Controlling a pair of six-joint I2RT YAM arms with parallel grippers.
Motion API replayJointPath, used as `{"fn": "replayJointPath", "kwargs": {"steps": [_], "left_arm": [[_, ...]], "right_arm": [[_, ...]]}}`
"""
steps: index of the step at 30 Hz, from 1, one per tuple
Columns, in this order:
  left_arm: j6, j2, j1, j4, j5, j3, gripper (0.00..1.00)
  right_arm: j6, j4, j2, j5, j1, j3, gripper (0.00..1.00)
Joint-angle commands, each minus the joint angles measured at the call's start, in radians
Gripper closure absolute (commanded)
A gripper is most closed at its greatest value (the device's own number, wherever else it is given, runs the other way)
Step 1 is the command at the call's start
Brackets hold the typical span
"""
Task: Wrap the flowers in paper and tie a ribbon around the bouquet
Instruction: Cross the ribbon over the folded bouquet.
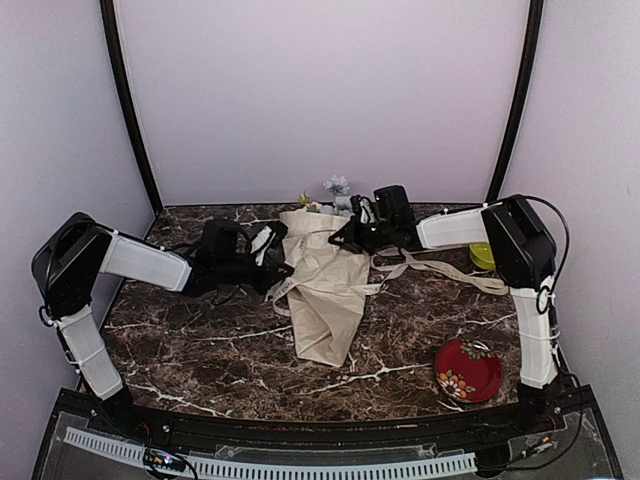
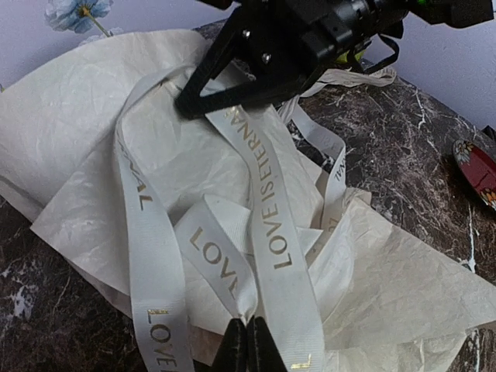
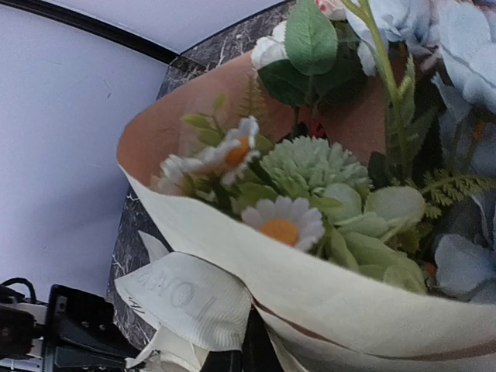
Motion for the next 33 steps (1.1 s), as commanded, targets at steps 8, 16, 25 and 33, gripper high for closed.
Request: {"fn": "replayJointPath", "kwargs": {"steps": [8, 16, 25, 33], "left_arm": [[0.027, -0.169, -0.001, 0.054, 0.072, -0.084, 1.00], [0.129, -0.245, -0.003, -0.107, 0.038, -0.122, 0.74], [0.489, -0.248, -0.001, -0.482, 0.118, 0.154, 0.42], [0.637, 0.045, -0.004, -0.942, 0.244, 0.530, 0.51]], "right_arm": [[-0.036, 0.015, 0.005, 0.056, 0.022, -0.076, 1.00], [-0.051, -0.008, 0.025, 0.049, 0.039, -0.049, 1.00], [-0.057, -0.018, 0.024, 0.050, 0.047, -0.041, 1.00], [-0.062, -0.024, 0.028, 0.053, 0.052, -0.036, 1.00]]}}
